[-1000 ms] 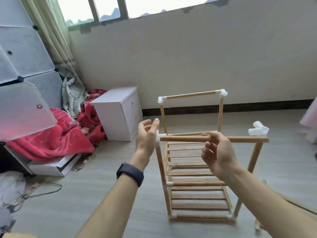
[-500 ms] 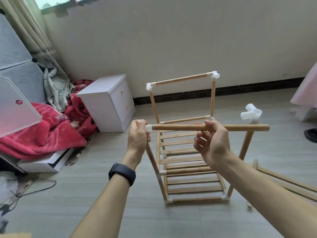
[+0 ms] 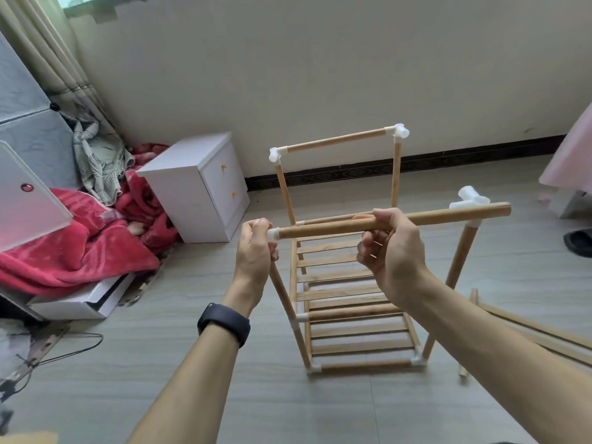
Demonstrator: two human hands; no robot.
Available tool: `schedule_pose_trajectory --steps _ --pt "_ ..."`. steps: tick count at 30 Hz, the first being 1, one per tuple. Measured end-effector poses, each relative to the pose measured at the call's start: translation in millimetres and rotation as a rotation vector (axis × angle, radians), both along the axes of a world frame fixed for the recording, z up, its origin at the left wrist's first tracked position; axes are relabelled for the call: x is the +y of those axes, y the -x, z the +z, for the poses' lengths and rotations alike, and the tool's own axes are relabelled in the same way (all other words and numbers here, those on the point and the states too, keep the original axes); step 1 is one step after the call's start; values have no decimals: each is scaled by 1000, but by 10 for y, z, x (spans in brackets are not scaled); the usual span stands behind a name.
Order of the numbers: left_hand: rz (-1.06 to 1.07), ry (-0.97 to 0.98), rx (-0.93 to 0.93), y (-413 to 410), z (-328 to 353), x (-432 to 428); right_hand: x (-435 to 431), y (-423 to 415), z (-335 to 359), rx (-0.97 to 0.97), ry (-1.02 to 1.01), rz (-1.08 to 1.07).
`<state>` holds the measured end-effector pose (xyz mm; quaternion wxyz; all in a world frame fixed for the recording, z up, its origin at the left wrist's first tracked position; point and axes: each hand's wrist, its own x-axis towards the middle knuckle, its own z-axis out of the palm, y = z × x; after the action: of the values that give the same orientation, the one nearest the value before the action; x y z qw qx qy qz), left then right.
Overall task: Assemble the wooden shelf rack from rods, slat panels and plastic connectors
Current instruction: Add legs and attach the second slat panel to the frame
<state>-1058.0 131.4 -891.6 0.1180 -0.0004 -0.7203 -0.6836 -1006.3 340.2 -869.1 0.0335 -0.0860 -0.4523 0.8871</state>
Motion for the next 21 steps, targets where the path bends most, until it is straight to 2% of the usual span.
schedule_pose_trajectory --steps 4,9,12,18,21 --pt "-41 -30 -2 11 -15 -2 -39 97 56 -43 -26 86" --pt "39 -64 -9 35 -22 -59 -264 159 27 -6 -49 61" --pt "77 -75 -21 60 -7 -146 -321 130 40 28 -70 117" --pt "149 72 -13 22 -8 -69 -144 76 96 -66 -29 254" --pt "254 202 5 -29 33 20 42 1 40 -78 -88 263"
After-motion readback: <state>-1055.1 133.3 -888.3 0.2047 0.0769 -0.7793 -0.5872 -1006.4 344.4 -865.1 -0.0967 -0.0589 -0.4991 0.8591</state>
